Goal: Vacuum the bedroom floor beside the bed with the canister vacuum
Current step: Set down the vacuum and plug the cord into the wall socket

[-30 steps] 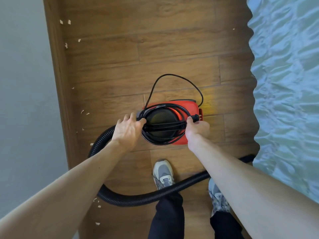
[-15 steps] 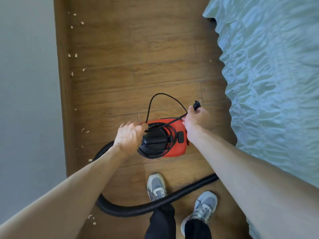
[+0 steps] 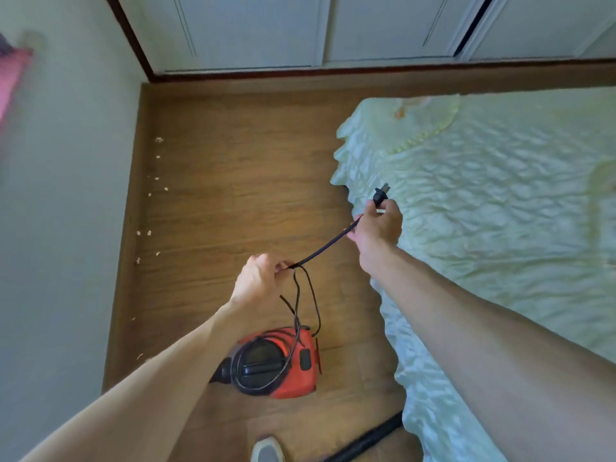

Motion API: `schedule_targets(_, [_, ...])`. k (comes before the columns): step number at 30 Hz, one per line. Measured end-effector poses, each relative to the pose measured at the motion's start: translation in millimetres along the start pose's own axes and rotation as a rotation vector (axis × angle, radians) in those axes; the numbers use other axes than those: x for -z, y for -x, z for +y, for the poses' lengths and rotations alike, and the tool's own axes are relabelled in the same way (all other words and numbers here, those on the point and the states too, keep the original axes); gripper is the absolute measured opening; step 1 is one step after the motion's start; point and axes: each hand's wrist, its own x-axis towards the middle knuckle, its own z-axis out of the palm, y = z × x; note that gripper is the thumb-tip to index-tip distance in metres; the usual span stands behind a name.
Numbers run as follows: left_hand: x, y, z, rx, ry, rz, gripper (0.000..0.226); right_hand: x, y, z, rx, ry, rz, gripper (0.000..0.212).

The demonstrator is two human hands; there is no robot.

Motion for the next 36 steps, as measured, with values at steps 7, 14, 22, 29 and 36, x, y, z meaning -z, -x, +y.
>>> schedule_targets(7, [57,-11,131,-0.068,-0.021,0.054,0.015,56,9,-140,0.216,-0.074,0.007,0.01])
schedule_targets(14, [104,-1,266,-0.184,-0.008,0.127,0.008,138,32,-268,0.422,-0.165,0.013,0.006])
schedule_targets(22, [137,31,424,-0.363,0.042,0.166,0.015,268,74,-392,0.715,-0.114,0.089,0.009])
schedule_targets(29, [147,69,551,-0.533,0.091,0.165,0.012,382,96,-469,0.921,-0.055,0.236,0.029])
schedule_targets(36, [133,114,649,-0.723,0.15,0.106,0.005,483,114,-506,0.946,-0.034,0.403,0.027])
